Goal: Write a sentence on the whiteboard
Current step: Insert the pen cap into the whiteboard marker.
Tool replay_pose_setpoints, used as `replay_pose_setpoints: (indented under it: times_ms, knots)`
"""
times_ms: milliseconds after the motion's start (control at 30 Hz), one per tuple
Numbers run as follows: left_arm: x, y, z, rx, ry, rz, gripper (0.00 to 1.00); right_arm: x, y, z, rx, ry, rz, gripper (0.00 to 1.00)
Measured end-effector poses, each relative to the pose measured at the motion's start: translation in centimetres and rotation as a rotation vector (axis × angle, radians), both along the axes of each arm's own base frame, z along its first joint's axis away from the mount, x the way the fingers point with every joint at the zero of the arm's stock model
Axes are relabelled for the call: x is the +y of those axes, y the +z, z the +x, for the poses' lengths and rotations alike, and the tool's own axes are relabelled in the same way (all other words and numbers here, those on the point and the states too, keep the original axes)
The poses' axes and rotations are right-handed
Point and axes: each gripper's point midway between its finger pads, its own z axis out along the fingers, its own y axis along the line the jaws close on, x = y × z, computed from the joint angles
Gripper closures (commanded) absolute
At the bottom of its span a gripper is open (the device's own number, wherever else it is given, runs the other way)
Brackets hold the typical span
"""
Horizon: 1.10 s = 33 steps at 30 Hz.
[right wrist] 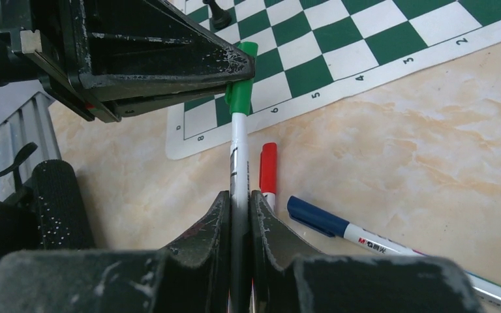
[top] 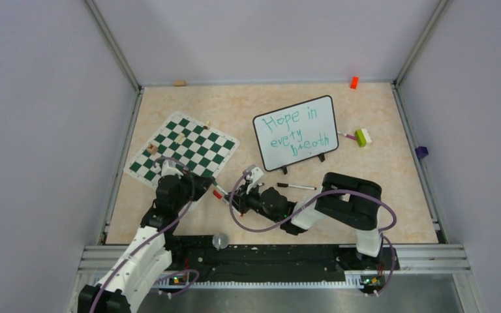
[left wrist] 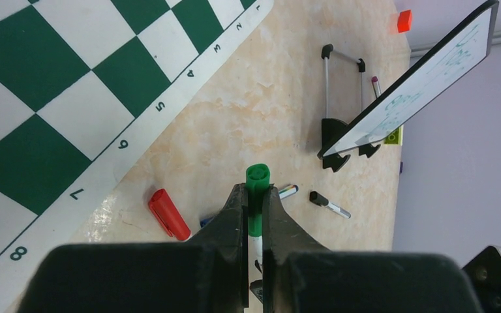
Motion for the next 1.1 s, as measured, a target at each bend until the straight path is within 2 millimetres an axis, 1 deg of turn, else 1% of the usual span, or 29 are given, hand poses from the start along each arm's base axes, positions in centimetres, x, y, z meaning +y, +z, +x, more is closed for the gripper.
replay_pose_setpoints:
  times_ms: [100,200,300,400,500,667,733,867,967,1100]
  knots:
    - [-0.1,-0.4,0.0,0.015,-0.004,-0.001,1.00,0.5,0.2,0.4,-0.017,-0.003,-0.021,1.00]
    - [-0.1,-1.0,0.1,0.038,-0.003,0.004,1.00,0.4,-0.3,0.5,-0.025,-0.005,-0.055,1.00]
    - [-0.4,-1.1,0.1,0.060,-0.001,-0.027,1.00,0.2,-0.3,0.7,-0.041,-0.009,-0.072,1.00]
    - [-1.3,-0.3,0.4,0.081,0.004,-0.132,1.00,-0.1,0.4,1.2,-0.068,-0.037,-0.072,1.00]
    - [-2.4,0.8,0.4,0.099,0.011,-0.242,1.00,-0.5,1.8,2.1,-0.109,-0.083,-0.056,1.00]
    - [-2.6,2.5,0.6,0.064,0.093,-0.309,1.00,-0.8,3.3,2.8,-0.184,-0.117,-0.047,1.00]
    - [-2.7,2.6,0.7,0.061,0.113,-0.317,1.00,-0.8,3.5,2.9,-0.208,-0.120,-0.054,1.00]
    - [-3.3,1.3,0.8,0.097,0.143,-0.273,1.00,-1.0,2.4,3.1,-0.217,-0.118,-0.126,1.00]
    - [-4.0,0.3,1.1,0.130,0.142,-0.213,1.00,-1.4,1.4,3.2,-0.210,-0.126,-0.176,1.00]
    - [-5.1,-0.3,1.5,0.150,0.109,-0.131,1.00,-2.1,0.3,3.6,-0.196,-0.143,-0.224,1.00]
